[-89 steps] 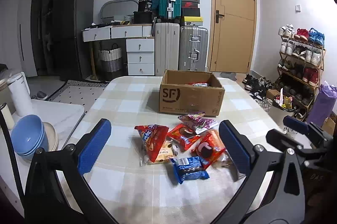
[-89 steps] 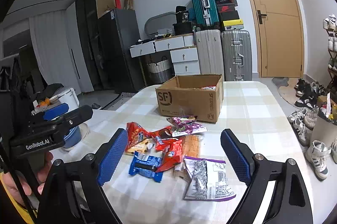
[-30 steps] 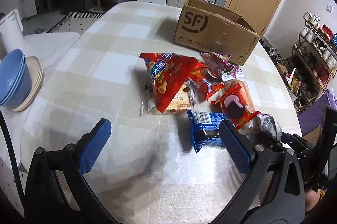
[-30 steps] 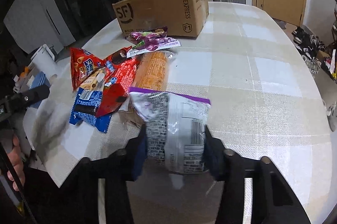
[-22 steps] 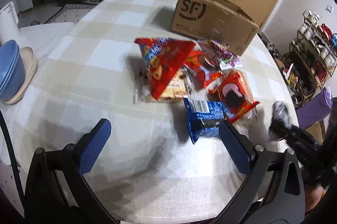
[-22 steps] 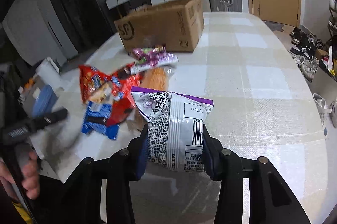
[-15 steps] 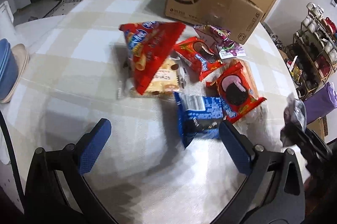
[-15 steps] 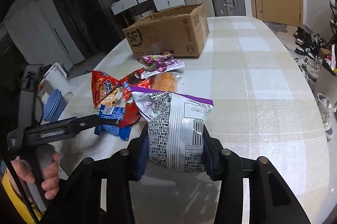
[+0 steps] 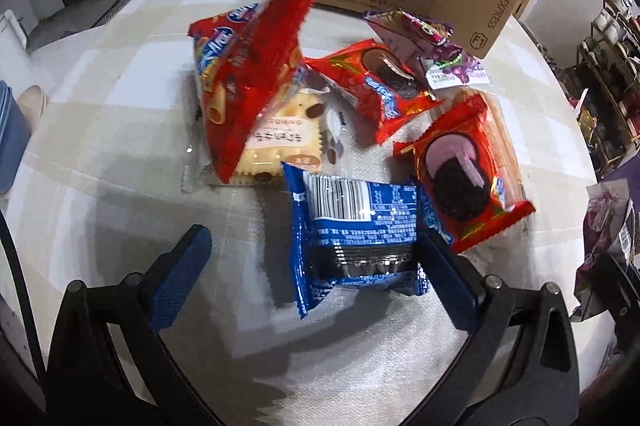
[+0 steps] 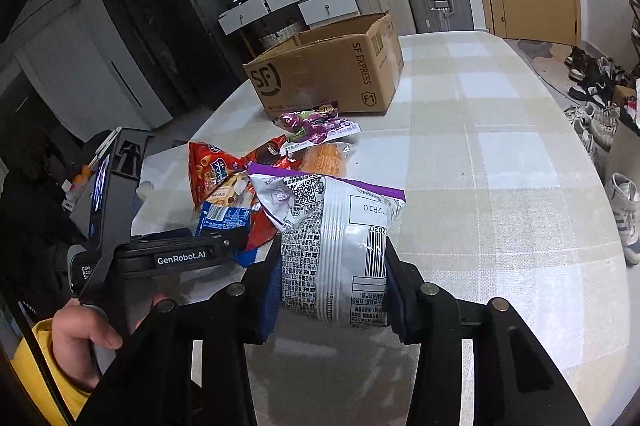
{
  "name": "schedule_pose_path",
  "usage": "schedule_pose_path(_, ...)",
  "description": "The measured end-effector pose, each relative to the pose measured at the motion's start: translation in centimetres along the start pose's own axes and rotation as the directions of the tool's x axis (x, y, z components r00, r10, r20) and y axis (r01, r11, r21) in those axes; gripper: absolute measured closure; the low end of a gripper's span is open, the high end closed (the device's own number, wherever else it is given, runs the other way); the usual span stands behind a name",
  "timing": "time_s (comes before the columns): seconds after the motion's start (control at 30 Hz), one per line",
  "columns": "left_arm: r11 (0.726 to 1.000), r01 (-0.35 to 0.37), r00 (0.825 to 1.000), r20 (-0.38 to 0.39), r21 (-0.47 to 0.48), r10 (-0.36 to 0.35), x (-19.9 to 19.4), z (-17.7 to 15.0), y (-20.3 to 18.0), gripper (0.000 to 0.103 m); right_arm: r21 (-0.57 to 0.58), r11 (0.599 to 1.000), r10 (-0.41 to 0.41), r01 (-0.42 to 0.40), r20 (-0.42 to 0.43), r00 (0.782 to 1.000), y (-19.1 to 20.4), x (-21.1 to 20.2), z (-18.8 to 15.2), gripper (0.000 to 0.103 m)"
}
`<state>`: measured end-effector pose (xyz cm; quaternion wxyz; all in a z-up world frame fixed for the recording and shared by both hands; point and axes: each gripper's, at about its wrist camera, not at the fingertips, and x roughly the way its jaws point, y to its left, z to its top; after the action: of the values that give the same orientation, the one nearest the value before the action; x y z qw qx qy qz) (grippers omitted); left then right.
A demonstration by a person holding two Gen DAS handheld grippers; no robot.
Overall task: Organize snacks
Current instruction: 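Grasp the silver-and-purple bag with the right gripper while the left gripper grasps the blue biscuit pack, then lift both held packs and carry them over the cardboard box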
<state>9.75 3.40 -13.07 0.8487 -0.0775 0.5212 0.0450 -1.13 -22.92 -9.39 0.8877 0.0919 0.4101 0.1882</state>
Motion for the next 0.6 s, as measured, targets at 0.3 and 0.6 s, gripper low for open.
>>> schedule_pose_path(0.3, 1.0, 0.024, 0.999, 0.03, 0.015, -0.025, -1.2, -0.5, 1.9, 0.039, -0.002, 1.0, 0.0, 0.0, -0.005, 1.0, 0.2, 0.3, -0.1, 0.059)
schedule_pose_path(0.6, 0.999, 0.047, 0.998, 0.041, 0.007, -0.047, -2.6, -1.2, 4.6, 0.064, -0.003, 1.0, -0.022, 0.022, -0.005, 1.0, 0.3, 0.7, -0.4, 0.059)
